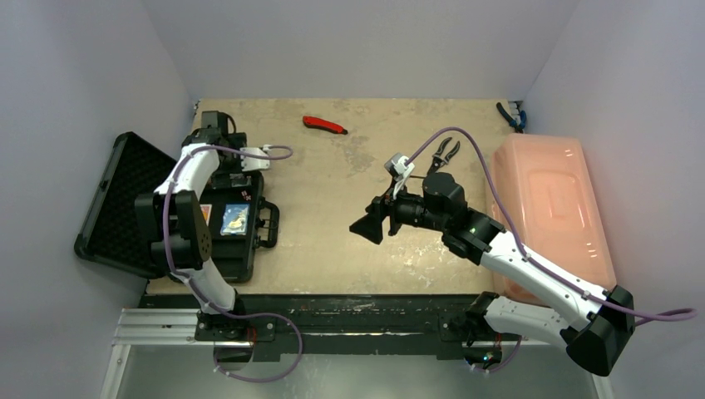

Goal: Pack up texas hold em set

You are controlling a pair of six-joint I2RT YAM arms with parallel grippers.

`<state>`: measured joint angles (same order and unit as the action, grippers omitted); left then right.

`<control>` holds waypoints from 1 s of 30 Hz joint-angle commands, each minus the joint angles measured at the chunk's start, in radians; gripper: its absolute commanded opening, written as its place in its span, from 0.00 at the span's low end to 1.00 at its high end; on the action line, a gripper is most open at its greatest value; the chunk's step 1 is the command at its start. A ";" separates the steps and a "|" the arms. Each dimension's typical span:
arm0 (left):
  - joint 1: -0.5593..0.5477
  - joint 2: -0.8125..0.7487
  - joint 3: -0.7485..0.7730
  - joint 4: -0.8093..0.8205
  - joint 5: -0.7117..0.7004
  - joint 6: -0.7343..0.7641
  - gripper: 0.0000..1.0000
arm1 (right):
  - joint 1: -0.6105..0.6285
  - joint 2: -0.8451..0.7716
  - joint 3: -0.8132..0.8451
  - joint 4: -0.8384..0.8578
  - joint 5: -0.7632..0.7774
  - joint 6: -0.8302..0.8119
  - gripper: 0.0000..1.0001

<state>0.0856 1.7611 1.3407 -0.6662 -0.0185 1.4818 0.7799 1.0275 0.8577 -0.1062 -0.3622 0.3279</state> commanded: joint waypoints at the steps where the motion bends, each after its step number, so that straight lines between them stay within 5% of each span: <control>1: 0.020 -0.081 -0.006 -0.025 -0.038 0.050 0.99 | 0.005 0.000 -0.009 0.035 -0.029 -0.009 0.81; 12: 0.010 -0.143 -0.037 0.075 -0.028 -0.008 0.99 | 0.005 -0.003 -0.011 0.031 -0.024 -0.010 0.81; 30: -0.070 -0.351 -0.217 0.764 -0.061 -0.431 1.00 | 0.005 -0.001 -0.014 0.032 -0.021 -0.009 0.81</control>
<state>0.0162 1.5078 1.1690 -0.1596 -0.0689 1.2167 0.7799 1.0275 0.8543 -0.1036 -0.3668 0.3279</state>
